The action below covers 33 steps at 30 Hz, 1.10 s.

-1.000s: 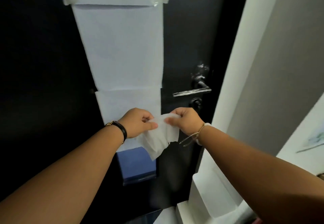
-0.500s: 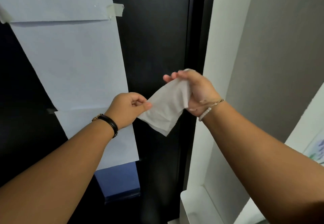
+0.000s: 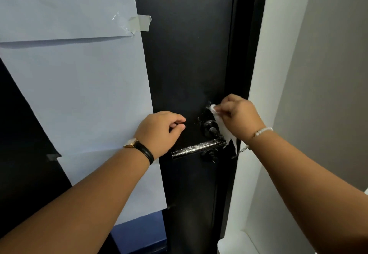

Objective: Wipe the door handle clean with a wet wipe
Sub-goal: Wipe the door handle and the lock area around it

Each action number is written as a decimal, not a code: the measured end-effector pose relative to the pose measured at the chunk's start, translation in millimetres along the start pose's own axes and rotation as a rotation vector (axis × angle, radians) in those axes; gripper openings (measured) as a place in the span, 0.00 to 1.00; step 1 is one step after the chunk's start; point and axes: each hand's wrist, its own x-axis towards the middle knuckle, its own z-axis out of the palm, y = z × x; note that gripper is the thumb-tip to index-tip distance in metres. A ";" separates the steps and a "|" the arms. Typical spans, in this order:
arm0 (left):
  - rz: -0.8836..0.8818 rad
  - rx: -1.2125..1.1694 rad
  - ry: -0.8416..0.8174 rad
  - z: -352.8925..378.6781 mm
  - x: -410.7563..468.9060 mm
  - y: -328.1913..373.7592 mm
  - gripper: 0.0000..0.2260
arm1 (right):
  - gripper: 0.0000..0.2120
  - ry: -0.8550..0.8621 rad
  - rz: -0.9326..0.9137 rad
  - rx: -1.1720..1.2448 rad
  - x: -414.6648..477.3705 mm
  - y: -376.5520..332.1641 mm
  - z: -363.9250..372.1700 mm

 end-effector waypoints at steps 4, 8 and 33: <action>0.019 -0.034 -0.121 3.4 2.1 -2.5 0.09 | 0.04 -0.064 0.067 0.179 -16.5 4.0 2.1; -0.122 -0.194 -0.100 21.9 -9.8 -6.2 0.16 | 0.03 -0.211 0.082 0.199 -33.6 9.6 13.0; -0.232 -0.605 -0.126 23.2 -26.9 -10.5 0.13 | 0.05 -0.423 0.180 0.432 -6.2 -46.5 -11.8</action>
